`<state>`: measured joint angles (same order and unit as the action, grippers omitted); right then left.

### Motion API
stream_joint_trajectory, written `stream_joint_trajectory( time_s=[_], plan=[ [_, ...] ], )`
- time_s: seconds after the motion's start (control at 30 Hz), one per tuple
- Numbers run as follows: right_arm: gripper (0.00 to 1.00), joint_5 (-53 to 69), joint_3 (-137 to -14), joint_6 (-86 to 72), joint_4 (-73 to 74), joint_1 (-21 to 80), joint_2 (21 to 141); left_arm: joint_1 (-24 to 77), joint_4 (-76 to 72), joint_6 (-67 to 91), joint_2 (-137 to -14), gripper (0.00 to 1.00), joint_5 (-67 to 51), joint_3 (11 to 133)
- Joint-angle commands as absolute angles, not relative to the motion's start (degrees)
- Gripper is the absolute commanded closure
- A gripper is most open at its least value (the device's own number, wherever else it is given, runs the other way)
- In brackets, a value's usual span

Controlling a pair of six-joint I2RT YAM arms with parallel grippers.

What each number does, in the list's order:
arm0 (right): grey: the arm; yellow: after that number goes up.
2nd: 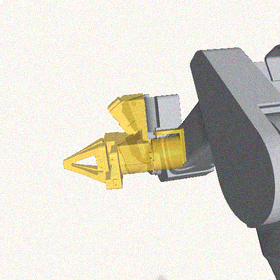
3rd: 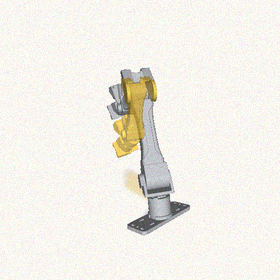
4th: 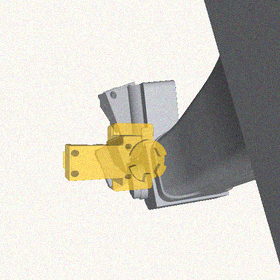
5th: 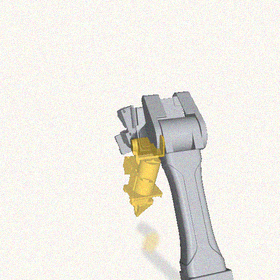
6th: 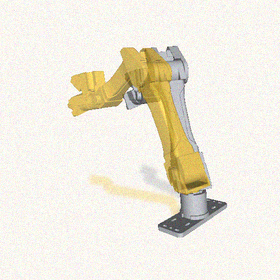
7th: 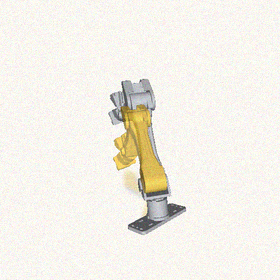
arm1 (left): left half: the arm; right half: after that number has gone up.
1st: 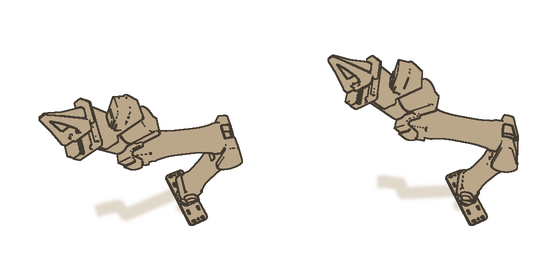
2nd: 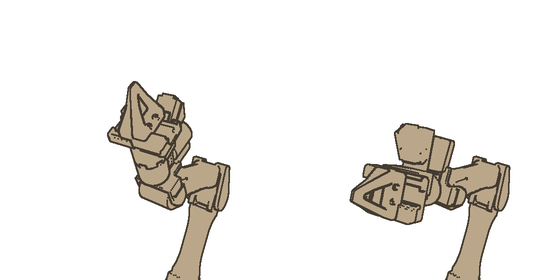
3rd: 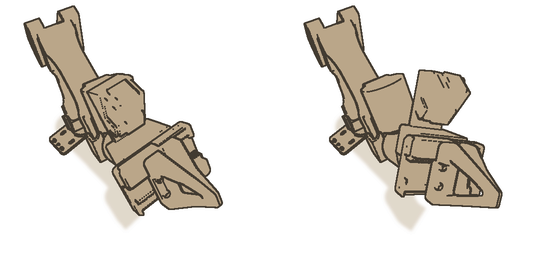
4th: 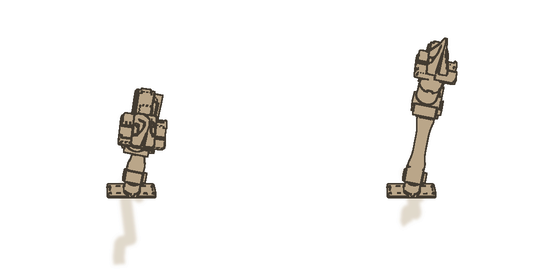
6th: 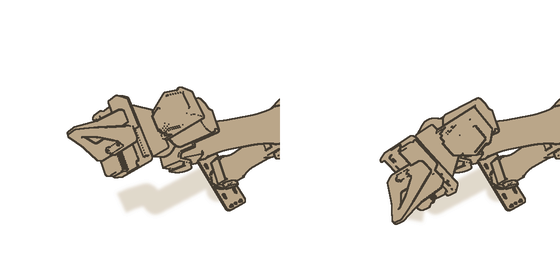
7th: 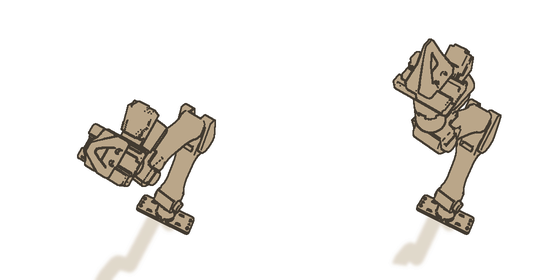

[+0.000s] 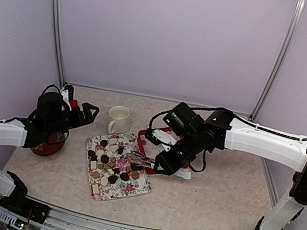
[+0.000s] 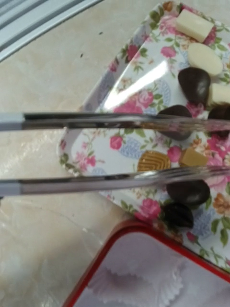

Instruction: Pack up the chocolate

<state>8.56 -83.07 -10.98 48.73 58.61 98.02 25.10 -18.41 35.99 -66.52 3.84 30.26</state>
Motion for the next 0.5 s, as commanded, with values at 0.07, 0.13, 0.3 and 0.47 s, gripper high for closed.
stream_joint_trajectory(
  time_s=[0.07,0.13,0.3,0.47],
  plan=[
    [0.67,10.02,-81.96,-14.68,45.41,59.92,100.0,25.09,-19.81,36.01,-66.37,0.01,3.72,30.49],
    [0.67,9.89,-82.2,-14.7,45.23,60.0,100.79,25.13,-19.84,35.99,-66.54,0.01,3.75,30.33],
    [0.67,9.1,-82.6,-14.43,45.36,59.95,102.39,25.04,-19.64,35.77,-66.36,0.01,3.91,30.24],
    [0.66,8.64,-83.02,-14.0,45.52,60.0,104.02,24.85,-19.69,35.68,-66.28,0.01,3.99,30.09]
  ],
)
